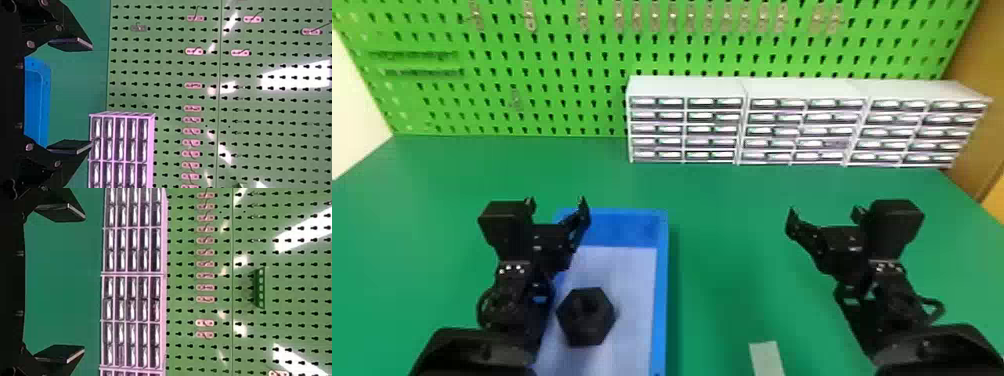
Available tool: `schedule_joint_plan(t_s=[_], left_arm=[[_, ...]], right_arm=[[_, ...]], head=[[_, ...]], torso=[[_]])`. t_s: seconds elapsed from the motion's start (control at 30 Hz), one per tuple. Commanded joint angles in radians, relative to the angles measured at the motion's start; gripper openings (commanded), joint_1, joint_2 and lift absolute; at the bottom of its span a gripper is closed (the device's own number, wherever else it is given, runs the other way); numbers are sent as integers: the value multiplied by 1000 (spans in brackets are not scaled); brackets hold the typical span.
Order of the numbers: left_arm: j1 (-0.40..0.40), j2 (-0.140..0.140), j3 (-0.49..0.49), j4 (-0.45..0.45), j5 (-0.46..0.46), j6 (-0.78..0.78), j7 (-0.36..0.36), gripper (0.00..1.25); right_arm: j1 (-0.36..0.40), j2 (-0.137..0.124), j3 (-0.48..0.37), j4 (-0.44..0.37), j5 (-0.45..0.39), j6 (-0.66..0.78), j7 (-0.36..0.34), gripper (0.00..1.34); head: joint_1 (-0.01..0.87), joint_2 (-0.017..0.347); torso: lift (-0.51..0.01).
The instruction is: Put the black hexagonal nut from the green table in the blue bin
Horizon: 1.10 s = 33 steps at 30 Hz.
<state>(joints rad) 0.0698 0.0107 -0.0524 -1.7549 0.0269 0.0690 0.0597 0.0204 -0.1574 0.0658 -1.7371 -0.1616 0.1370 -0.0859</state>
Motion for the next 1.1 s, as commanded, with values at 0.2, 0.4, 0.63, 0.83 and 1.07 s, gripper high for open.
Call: schedule_joint_plan(t_s=[0.2,0.4,0.63,0.83,1.07], left_arm=[[1,0,0,0,1,0,0,867],[1,0,2,0,2,0,0,867],[1,0,2,0,2,0,0,867],[1,0,2,0,4,0,0,867],[-1,0,-1,0,4,9,0,867]], right_arm=[[0,-2,-4,-1,-1,0,0,1215],[0,-1,3,1,-3,0,0,1215],[1,-2,3,1,-4,0,0,1215],[0,-2,0,1,-4,0,0,1215],[-2,-5,3,1,-4,0,0,1215]], head=[[657,57],[657,57],[657,57],[657,57],[657,57]], torso=[[-95],[-95],[-95],[-95],[-95]])
